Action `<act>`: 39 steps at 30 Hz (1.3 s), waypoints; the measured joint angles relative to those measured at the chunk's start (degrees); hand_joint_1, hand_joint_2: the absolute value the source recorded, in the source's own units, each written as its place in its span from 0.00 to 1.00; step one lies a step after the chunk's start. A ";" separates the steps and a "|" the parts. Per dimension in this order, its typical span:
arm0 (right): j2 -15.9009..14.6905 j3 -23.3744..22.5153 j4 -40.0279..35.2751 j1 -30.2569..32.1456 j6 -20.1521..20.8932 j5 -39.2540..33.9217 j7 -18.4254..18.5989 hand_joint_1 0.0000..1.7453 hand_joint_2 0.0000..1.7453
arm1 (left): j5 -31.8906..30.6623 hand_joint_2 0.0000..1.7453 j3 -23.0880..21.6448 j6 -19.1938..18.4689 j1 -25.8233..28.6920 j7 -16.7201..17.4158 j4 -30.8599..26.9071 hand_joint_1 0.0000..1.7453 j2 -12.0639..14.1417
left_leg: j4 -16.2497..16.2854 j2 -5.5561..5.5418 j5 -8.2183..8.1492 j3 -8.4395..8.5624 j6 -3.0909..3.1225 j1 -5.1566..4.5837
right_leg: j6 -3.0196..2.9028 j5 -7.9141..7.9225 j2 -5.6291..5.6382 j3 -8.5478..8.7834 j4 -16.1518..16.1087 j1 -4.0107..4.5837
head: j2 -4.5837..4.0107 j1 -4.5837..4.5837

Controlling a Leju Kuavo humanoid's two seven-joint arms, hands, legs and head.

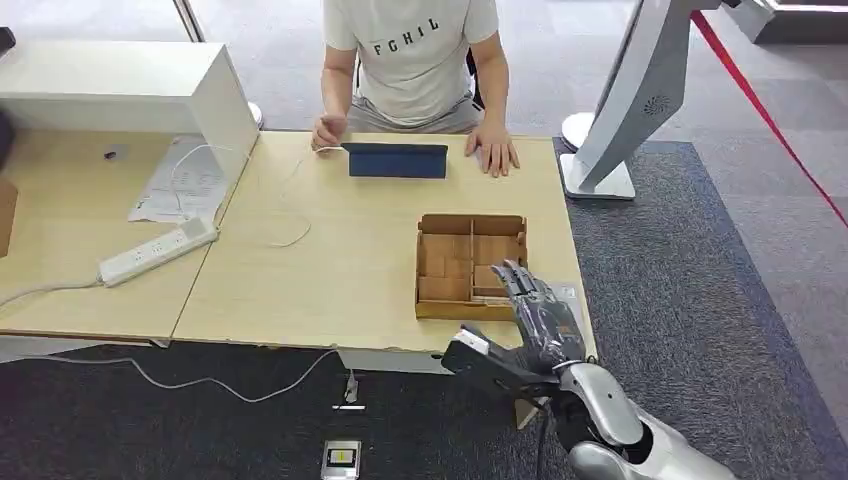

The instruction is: Pass the card to the sensor for recognition and then transmit it.

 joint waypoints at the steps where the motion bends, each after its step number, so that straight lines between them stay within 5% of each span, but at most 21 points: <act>1: 0.00 -0.24 -0.04 0.46 0.04 0.66 -0.31 0.00 0.00 | 0.00 0.00 0.00 0.02 0.00 0.09 -0.02 0.00 0.00 | 0.00 0.00 0.00 0.00 0.00 0.00 | 0.00 0.00 0.00 0.00 0.00 0.00 | 0.00 0.00; 2: 0.00 -0.46 -0.26 0.94 0.09 1.26 -0.52 0.00 1.00 | 0.00 0.00 0.00 0.02 0.00 0.15 -0.02 0.00 0.00 | 0.00 0.00 0.00 0.00 0.00 0.00 | 0.00 0.00 0.00 0.00 0.00 0.00 | 0.00 0.00; 20: 3.06 -0.98 -0.31 2.16 3.26 9.48 -1.33 0.00 1.00 | -0.02 0.00 0.00 -0.35 0.04 -0.33 -0.31 0.00 0.00 | 0.00 0.00 0.00 -0.02 0.00 0.00 | 0.00 0.00 0.00 0.01 0.00 0.00 | 0.00 0.00; 39: 5.00 0.15 8.08 -2.23 2.30 7.08 -2.27 0.00 1.00 | -0.02 0.00 -0.13 -3.15 0.00 -1.05 -0.33 0.00 0.13 | -0.01 -0.02 0.00 -0.02 0.00 0.00 | -0.01 -0.01 -0.01 0.00 0.01 0.00 | 0.00 0.00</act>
